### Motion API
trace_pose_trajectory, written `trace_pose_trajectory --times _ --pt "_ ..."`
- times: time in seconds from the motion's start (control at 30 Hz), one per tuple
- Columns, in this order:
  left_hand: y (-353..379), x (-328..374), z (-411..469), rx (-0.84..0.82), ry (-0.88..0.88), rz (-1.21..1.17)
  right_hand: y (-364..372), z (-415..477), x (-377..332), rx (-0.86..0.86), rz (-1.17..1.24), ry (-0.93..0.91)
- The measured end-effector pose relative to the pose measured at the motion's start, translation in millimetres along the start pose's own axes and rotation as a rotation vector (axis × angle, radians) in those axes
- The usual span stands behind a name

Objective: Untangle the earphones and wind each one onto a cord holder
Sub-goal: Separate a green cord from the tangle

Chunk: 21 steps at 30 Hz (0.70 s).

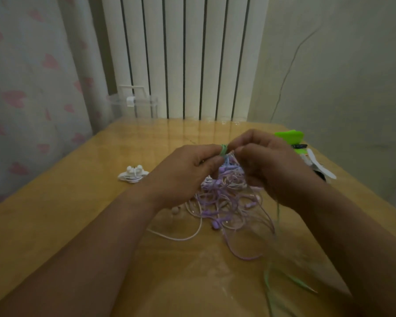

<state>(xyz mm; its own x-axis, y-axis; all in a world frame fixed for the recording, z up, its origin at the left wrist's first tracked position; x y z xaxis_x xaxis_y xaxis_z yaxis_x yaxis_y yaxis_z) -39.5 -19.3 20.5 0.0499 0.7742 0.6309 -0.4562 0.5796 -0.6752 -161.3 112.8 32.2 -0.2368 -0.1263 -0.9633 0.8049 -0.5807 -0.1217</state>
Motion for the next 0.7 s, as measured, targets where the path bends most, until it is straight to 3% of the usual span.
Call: trace_pose_trajectory --times 0.1,0.3,0.47,0.7 --pt "2.6 8.3 -3.4 -0.118 0.001 -0.130 -2.5 0.2 -6.6 -0.041 0.127 -0.034" --pt "-3.1 6.6 -6.9 -0.253 -0.061 -0.680 -6.4 6.1 7.5 -0.049 0.112 -0.085" --pt "6.0 6.0 -1.5 -0.119 -0.072 -1.020 8.7 5.5 26.1 -0.087 0.006 -0.032" --pt "7.9 -1.3 1.1 0.101 -0.132 -0.881 23.7 0.6 22.2 -0.059 -0.342 -0.140"
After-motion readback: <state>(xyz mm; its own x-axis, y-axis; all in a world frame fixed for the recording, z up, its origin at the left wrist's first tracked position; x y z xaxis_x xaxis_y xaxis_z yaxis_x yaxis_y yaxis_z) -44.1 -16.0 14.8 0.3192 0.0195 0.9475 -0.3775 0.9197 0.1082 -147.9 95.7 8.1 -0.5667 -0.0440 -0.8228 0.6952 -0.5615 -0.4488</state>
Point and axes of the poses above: each hand's wrist, its own z-axis towards the middle knuckle, its own y-axis out of the palm, x = y × z, the point moved 4 cm from there along z, towards the middle knuckle, and after that the axes turned 1 degree about -x, right-handed, at the moved point
